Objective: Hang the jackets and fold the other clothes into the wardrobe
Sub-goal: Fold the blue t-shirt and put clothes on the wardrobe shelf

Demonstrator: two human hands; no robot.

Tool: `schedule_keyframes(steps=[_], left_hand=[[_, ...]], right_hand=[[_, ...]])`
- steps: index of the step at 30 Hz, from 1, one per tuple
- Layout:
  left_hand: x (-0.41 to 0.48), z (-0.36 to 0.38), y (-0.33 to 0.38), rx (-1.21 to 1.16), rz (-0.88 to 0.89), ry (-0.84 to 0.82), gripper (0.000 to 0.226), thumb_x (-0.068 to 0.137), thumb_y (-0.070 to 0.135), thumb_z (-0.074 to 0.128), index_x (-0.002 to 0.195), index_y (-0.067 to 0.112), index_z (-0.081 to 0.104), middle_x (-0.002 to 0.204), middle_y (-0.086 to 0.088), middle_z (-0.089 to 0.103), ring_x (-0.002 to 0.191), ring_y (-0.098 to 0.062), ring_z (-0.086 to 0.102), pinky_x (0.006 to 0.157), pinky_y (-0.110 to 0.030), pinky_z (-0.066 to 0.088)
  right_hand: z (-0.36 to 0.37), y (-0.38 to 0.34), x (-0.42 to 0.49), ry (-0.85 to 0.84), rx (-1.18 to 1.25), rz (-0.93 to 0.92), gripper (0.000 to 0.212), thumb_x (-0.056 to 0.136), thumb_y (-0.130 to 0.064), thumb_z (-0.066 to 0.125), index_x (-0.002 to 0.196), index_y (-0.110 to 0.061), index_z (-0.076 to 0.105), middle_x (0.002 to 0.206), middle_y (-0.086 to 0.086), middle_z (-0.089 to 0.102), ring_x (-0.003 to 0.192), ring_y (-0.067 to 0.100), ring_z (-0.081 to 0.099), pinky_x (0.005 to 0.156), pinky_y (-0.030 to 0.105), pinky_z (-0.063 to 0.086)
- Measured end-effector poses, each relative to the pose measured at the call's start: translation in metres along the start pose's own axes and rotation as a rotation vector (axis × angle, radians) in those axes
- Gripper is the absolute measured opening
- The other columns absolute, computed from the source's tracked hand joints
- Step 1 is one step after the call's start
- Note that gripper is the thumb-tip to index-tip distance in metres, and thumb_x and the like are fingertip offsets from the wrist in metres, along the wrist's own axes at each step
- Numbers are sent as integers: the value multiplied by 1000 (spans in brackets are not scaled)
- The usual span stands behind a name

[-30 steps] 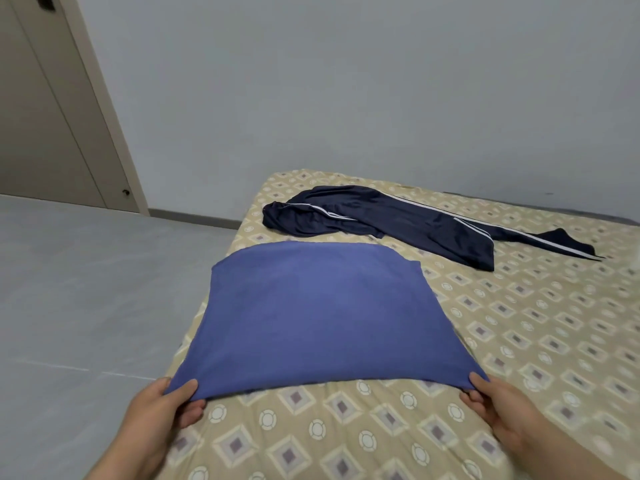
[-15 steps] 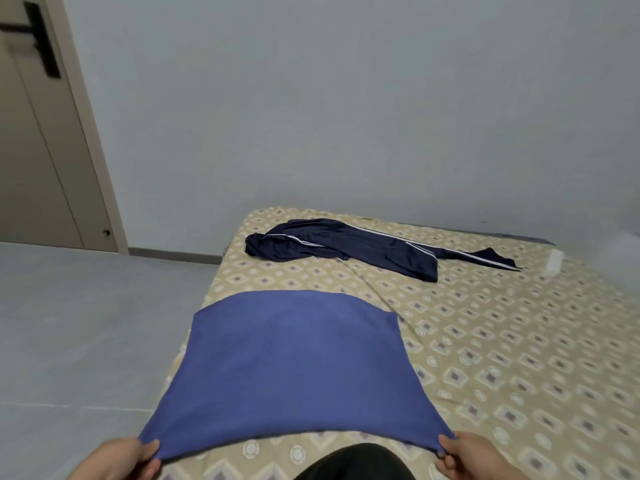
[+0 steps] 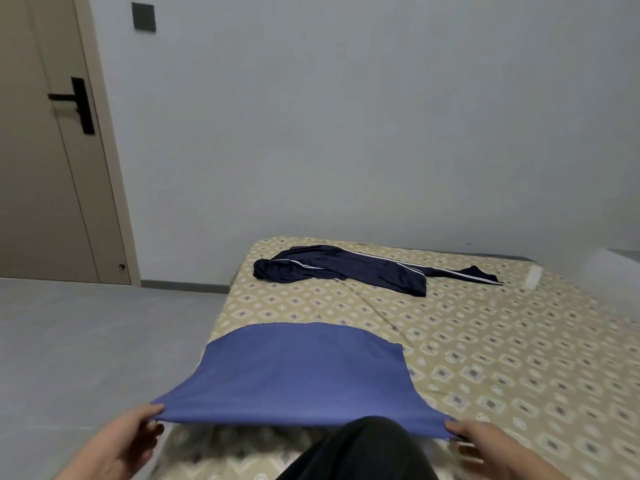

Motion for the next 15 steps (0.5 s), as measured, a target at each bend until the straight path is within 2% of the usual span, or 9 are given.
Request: schedule_keyframes(steps=[2,3,4,5,6,8,9,12,15], left_hand=[[-10,-5,27,-123,227,120,6,93,15,60,93,9,61,87,-13,57,90,-24,51,78,-34,36],[-17,-5,43,-173,329,125,7,94,13,57,99,11,62,95,-11,59,98,-21,51,86,-36,35],[-26,-4,60,-248,391,84,9,96,11,54,99,13,63,98,-9,60,97,-19,54,87,-33,37],[-35,-2,77,-327,415,29,12,98,12,52,94,15,63,95,-5,61,89,-15,57,81,-28,42],[-43,-1,93,-389,417,-10,15,99,14,51,89,17,62,90,-1,62,77,-10,58,66,-21,45],[-59,0,126,-504,412,-46,18,100,20,51,84,16,59,77,3,58,49,-3,53,38,-12,36],[-66,0,141,-537,401,-55,19,100,23,51,83,16,57,72,3,55,39,-2,48,33,-10,32],[-80,2,179,-683,407,-73,22,102,28,50,83,17,51,77,3,47,33,-1,46,35,-7,36],[-90,9,199,-779,451,-76,25,102,29,50,81,17,49,78,0,48,40,-5,59,45,-13,51]], right_hand=[[-1,-40,-17,19,184,-143,11,90,-11,67,98,-3,69,100,10,63,98,24,56,88,40,44],[1,-61,-23,14,260,-218,7,91,-11,64,94,-5,68,98,8,63,94,20,56,87,39,44],[1,-83,-30,14,337,-288,6,91,-10,62,91,-6,67,92,7,62,85,17,55,81,36,44],[1,-106,-39,13,423,-348,5,91,-9,62,89,-7,66,85,5,59,74,16,50,69,32,45],[1,-126,-48,12,474,-386,4,90,-9,61,87,-8,64,79,3,55,64,14,43,53,27,40],[0,-164,-64,-53,600,-431,8,91,-9,58,83,-13,58,73,0,50,53,12,34,32,19,23],[0,-180,-70,-107,652,-441,11,92,-9,55,82,-14,55,70,-1,50,47,10,34,29,16,17],[3,-216,-92,-275,734,-463,20,96,-12,49,77,-18,48,56,-5,44,34,4,33,27,14,13],[3,-234,-98,-322,762,-463,25,100,-16,48,75,-18,49,55,-6,48,34,3,36,28,13,20]])
Point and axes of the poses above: each hand's wrist, its own x-axis towards the middle knuckle, its own z-axis out of the palm, y = z × x, the point moved 4 cm from there along x, towards the middle knuckle
